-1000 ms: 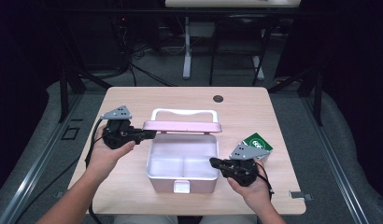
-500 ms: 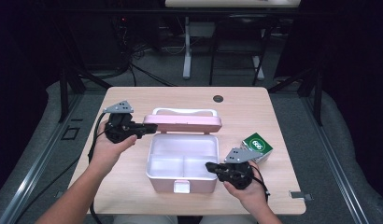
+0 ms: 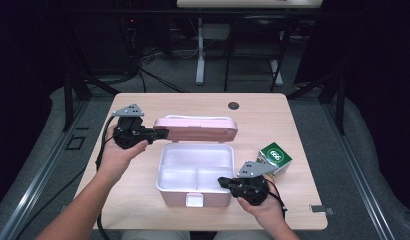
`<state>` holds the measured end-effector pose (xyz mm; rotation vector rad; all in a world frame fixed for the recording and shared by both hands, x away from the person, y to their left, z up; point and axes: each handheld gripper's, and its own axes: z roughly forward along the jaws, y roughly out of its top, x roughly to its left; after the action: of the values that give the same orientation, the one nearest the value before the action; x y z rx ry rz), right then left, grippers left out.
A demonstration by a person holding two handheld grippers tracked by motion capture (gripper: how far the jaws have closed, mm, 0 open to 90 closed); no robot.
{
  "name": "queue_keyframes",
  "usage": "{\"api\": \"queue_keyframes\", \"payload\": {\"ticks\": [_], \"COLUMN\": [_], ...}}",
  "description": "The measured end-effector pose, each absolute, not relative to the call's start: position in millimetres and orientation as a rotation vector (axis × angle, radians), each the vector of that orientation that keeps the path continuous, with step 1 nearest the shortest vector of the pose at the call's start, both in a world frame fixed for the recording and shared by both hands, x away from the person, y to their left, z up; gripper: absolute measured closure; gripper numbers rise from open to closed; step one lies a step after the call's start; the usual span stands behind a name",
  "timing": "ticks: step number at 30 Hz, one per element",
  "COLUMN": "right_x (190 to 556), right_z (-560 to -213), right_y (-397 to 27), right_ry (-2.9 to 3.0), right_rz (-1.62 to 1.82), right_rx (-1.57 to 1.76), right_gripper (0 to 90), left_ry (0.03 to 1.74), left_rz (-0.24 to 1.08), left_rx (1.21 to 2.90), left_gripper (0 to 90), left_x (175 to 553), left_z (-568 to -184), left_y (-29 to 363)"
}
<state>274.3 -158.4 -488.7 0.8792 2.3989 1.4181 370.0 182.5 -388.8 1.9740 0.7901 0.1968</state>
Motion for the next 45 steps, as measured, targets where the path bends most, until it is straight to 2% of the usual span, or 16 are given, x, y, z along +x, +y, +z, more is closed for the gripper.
{"api": "queue_keyframes", "payload": {"ticks": [45], "right_x": [276], "right_z": [-491], "right_y": [-158], "right_ry": [2.440], "right_rz": [1.388], "right_rx": [0.854], "right_gripper": [89.6], "left_ry": [0.892], "left_rz": [0.273], "left_rx": [2.041], "left_gripper": [89.0], "left_x": [390], "left_z": [-384], "left_y": [176]}}
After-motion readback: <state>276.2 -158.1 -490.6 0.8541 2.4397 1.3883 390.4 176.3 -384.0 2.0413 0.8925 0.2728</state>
